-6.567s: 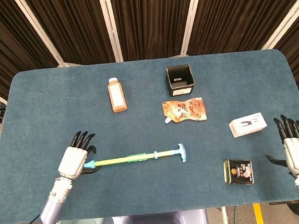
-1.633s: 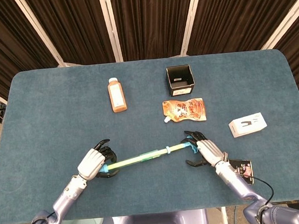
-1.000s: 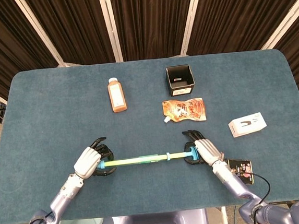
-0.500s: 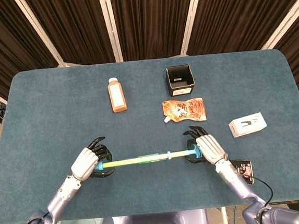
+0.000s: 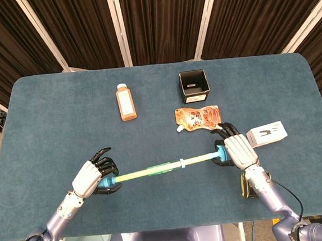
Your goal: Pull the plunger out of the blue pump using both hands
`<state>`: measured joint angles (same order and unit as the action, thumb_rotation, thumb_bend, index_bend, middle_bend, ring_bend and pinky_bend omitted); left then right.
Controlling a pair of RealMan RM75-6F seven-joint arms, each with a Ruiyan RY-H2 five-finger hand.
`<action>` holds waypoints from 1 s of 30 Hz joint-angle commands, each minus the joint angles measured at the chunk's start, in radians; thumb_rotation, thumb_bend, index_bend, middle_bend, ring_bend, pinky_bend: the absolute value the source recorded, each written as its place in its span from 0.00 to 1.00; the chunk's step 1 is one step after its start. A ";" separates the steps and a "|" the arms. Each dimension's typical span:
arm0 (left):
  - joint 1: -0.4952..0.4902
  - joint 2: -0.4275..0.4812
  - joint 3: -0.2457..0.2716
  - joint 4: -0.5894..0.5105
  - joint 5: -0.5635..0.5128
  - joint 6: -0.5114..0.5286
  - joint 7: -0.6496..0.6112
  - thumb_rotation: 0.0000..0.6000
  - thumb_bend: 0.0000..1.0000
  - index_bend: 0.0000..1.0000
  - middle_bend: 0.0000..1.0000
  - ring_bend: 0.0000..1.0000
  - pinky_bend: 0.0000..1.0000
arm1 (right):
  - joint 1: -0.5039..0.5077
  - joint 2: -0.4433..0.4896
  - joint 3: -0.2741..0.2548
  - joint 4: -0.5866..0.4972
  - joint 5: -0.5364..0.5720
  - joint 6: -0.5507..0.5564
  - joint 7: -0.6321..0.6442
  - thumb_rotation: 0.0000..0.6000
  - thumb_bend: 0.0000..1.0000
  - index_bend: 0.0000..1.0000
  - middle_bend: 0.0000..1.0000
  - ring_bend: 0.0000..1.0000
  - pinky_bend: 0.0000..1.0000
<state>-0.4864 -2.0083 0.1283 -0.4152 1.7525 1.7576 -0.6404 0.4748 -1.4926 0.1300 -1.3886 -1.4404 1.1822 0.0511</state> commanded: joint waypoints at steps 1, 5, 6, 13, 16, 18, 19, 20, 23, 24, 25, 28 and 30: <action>0.001 0.020 0.002 -0.031 0.008 0.012 0.017 1.00 0.60 0.72 0.57 0.41 0.16 | -0.001 0.013 0.011 0.002 0.015 -0.004 0.002 1.00 0.29 0.76 0.27 0.12 0.10; 0.005 0.039 0.008 -0.058 0.017 0.021 0.035 1.00 0.60 0.72 0.57 0.41 0.16 | -0.003 0.028 0.021 0.017 0.035 -0.010 0.014 1.00 0.29 0.76 0.27 0.12 0.10; 0.006 0.043 0.009 -0.062 0.019 0.022 0.037 1.00 0.60 0.72 0.57 0.41 0.16 | -0.003 0.030 0.023 0.022 0.039 -0.011 0.015 1.00 0.29 0.76 0.27 0.12 0.10; 0.014 0.067 0.014 -0.094 0.032 0.038 0.052 1.00 0.60 0.72 0.57 0.41 0.16 | 0.005 0.043 0.047 0.064 0.078 -0.032 0.018 1.00 0.29 0.77 0.27 0.12 0.10; 0.017 0.076 0.014 -0.106 0.036 0.043 0.056 1.00 0.60 0.72 0.57 0.41 0.16 | 0.009 0.046 0.058 0.082 0.095 -0.040 0.019 1.00 0.29 0.77 0.27 0.12 0.10; 0.019 0.082 0.015 -0.112 0.038 0.045 0.057 1.00 0.60 0.72 0.57 0.41 0.16 | 0.011 0.047 0.065 0.092 0.106 -0.045 0.022 1.00 0.29 0.77 0.27 0.12 0.10; 0.020 0.085 0.016 -0.114 0.040 0.046 0.057 1.00 0.60 0.72 0.57 0.41 0.16 | 0.012 0.049 0.069 0.097 0.111 -0.047 0.024 1.00 0.29 0.77 0.27 0.12 0.10; 0.023 0.090 0.017 -0.117 0.042 0.049 0.058 1.00 0.60 0.72 0.57 0.41 0.16 | 0.014 0.051 0.076 0.106 0.120 -0.050 0.028 1.00 0.29 0.77 0.27 0.13 0.10; 0.030 0.102 0.021 -0.122 0.047 0.059 0.059 1.00 0.60 0.72 0.57 0.41 0.16 | 0.018 0.058 0.090 0.122 0.138 -0.059 0.035 1.00 0.29 0.77 0.27 0.13 0.10; 0.032 0.105 0.021 -0.123 0.048 0.062 0.059 1.00 0.60 0.72 0.57 0.41 0.16 | 0.019 0.061 0.094 0.126 0.144 -0.062 0.036 1.00 0.29 0.77 0.27 0.13 0.10; 0.034 0.107 0.021 -0.125 0.049 0.064 0.059 1.00 0.60 0.72 0.57 0.41 0.16 | 0.021 0.063 0.098 0.130 0.149 -0.064 0.037 1.00 0.29 0.77 0.27 0.13 0.10; 0.039 0.114 0.021 -0.127 0.050 0.068 0.056 1.00 0.60 0.72 0.57 0.41 0.16 | 0.025 0.070 0.111 0.142 0.168 -0.073 0.042 1.00 0.28 0.77 0.28 0.13 0.10; 0.042 0.119 0.022 -0.127 0.052 0.070 0.055 1.00 0.60 0.72 0.57 0.41 0.16 | 0.028 0.073 0.118 0.152 0.179 -0.081 0.042 1.00 0.29 0.77 0.28 0.13 0.10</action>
<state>-0.4447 -1.8902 0.1499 -0.5424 1.8037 1.8271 -0.5852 0.5007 -1.4218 0.2439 -1.2418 -1.2660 1.1055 0.0927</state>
